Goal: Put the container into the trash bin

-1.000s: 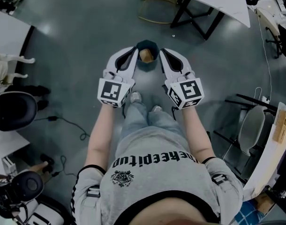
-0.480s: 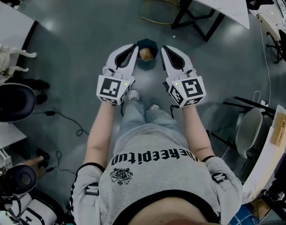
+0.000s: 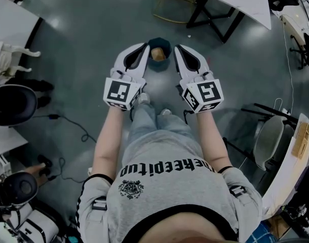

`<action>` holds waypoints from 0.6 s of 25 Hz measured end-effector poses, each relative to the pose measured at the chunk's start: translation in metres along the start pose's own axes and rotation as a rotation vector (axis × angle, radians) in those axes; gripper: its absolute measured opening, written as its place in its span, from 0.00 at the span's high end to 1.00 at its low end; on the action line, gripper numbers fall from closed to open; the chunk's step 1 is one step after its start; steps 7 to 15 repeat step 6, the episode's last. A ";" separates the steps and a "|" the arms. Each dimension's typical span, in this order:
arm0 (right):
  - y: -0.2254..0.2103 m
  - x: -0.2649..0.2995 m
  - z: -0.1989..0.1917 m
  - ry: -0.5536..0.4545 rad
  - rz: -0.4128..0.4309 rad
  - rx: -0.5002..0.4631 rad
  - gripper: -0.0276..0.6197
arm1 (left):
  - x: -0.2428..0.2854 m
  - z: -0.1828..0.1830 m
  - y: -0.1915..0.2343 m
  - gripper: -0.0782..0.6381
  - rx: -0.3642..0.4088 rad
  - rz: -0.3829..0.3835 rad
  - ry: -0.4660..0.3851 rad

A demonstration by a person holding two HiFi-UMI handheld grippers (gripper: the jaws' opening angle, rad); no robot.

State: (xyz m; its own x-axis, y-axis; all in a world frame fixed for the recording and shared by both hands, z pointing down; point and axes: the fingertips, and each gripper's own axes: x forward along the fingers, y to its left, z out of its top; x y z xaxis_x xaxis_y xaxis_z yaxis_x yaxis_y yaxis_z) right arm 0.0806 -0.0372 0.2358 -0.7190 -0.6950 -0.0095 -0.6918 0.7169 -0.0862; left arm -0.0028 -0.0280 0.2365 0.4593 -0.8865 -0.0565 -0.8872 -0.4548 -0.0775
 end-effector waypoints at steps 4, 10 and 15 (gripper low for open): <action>0.001 -0.002 0.001 0.000 0.004 -0.002 0.95 | -0.002 0.002 0.000 0.86 0.003 0.008 0.000; 0.001 -0.003 0.001 0.000 0.005 -0.003 0.95 | -0.003 0.002 -0.001 0.86 0.001 0.012 0.000; 0.001 -0.003 0.001 0.000 0.005 -0.003 0.95 | -0.003 0.002 -0.001 0.86 0.001 0.012 0.000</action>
